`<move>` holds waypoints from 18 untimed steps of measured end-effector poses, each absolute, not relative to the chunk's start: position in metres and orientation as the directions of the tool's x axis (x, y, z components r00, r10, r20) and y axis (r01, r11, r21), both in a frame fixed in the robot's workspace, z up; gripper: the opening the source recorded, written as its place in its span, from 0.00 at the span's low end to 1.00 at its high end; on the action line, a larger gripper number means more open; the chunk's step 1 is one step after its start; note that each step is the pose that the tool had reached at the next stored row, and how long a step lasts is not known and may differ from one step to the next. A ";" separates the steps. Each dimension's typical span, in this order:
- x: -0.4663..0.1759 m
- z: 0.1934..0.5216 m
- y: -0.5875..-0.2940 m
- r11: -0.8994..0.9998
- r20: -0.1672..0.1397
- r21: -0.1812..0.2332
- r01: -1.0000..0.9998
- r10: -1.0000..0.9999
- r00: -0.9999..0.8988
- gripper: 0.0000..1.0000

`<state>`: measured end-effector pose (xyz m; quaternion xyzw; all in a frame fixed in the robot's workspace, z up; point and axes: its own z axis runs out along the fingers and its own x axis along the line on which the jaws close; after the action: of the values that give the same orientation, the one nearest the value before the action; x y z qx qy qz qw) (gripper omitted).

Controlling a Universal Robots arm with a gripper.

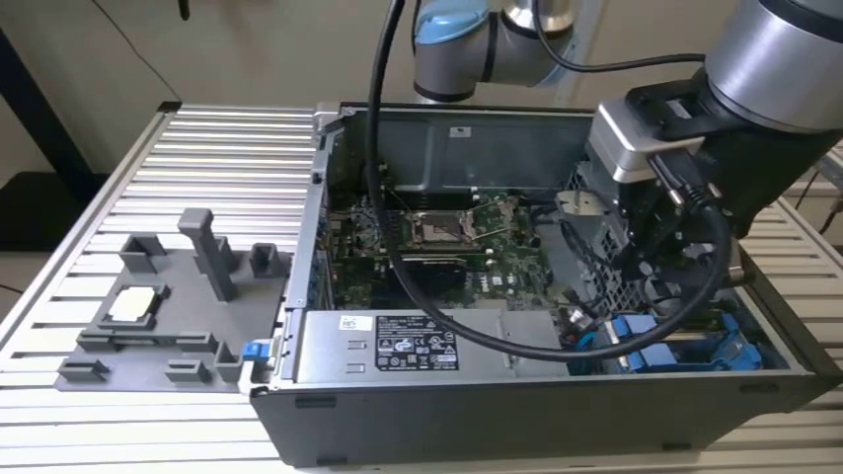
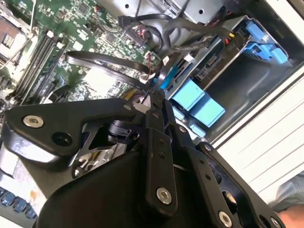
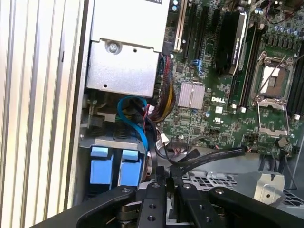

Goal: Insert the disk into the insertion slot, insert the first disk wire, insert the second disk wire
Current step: 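Insert the first disk wire, then insert the second disk wire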

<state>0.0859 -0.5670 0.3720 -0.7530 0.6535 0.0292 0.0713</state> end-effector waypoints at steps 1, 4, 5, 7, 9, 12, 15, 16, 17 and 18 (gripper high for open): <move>0.087 0.372 -0.568 -0.136 -0.136 -0.069 -0.988 -0.980 0.144 0.16; 0.093 0.370 -0.569 -0.137 -0.123 -0.067 -0.988 -0.982 0.144 0.16; 0.095 0.369 -0.569 -0.137 -0.116 -0.066 -0.988 -0.983 0.144 0.16; 0.098 0.369 -0.569 -0.138 -0.101 -0.064 -0.988 -0.984 0.144 0.16; 0.102 0.368 -0.569 -0.139 -0.085 -0.062 -0.988 -0.986 0.144 0.16; 0.107 0.366 -0.569 -0.140 -0.071 -0.060 -0.988 -0.987 0.144 0.16; 0.110 0.365 -0.570 -0.140 -0.063 -0.059 -0.988 -0.988 0.144 0.16; 0.110 0.364 -0.570 -0.140 -0.062 -0.059 -0.988 -0.988 0.144 0.16; 0.111 0.364 -0.570 -0.140 -0.060 -0.058 -0.988 -0.988 0.143 0.16; 0.112 0.363 -0.571 -0.140 -0.059 -0.058 -0.988 -0.988 0.143 0.16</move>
<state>0.1117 -0.5707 0.3633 -0.7549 0.6545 0.0031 0.0412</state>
